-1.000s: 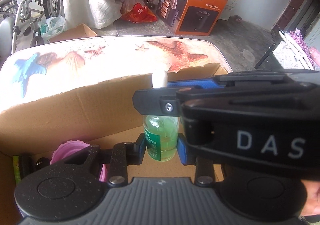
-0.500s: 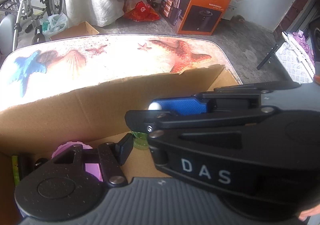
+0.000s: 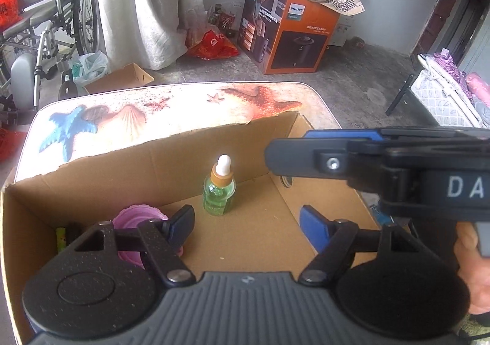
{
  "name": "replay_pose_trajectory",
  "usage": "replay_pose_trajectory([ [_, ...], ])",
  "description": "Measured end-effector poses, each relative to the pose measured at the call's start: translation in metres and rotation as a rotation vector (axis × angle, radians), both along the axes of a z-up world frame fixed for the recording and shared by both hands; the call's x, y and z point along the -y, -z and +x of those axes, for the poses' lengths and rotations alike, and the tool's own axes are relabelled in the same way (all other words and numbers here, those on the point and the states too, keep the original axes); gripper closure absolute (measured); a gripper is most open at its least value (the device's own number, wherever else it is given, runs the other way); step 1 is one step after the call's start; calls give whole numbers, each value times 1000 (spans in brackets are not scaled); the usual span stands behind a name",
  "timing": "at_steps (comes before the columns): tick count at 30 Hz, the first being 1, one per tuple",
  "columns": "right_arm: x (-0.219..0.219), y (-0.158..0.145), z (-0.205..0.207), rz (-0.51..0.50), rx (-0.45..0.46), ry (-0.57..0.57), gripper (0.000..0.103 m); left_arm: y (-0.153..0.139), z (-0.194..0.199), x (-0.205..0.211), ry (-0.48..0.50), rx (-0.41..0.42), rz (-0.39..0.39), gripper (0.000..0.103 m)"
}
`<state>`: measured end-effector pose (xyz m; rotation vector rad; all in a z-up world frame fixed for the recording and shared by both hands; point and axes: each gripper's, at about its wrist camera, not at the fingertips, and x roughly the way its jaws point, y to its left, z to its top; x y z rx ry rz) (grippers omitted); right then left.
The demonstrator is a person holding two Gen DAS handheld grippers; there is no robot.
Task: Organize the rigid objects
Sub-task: 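Carry the dropper bottle into the box and open the right gripper, then move the right gripper down to the white charger plug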
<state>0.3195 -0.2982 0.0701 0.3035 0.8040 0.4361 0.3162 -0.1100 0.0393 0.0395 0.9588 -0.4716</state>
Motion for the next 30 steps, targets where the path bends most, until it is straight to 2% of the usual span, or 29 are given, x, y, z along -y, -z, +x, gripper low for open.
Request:
replay_pose_trajectory([
  [4,21,-31,-60,51,88,35,56,-25,-36,-18,8,55,-36,21],
  [6,29,-40,-89,77,117,48,54,-36,-58,-28,20,90,-57,16],
  [9,39,-44,-133,120,138,66,52,-46,-92,-43,35,136,-90,13],
  [13,43,-36,-185,175,134,87,51,-46,-134,-65,32,163,-115,11],
  [17,35,-14,-228,236,100,107,51,-32,-173,-82,25,185,-112,11],
  [21,16,18,-248,294,33,106,51,-6,-207,-87,14,203,-88,10],
  [27,-35,61,-242,324,-85,48,55,43,-225,-91,-20,187,-35,10],
  [30,-58,73,-231,312,-119,21,64,61,-224,-89,-39,196,4,10],
])
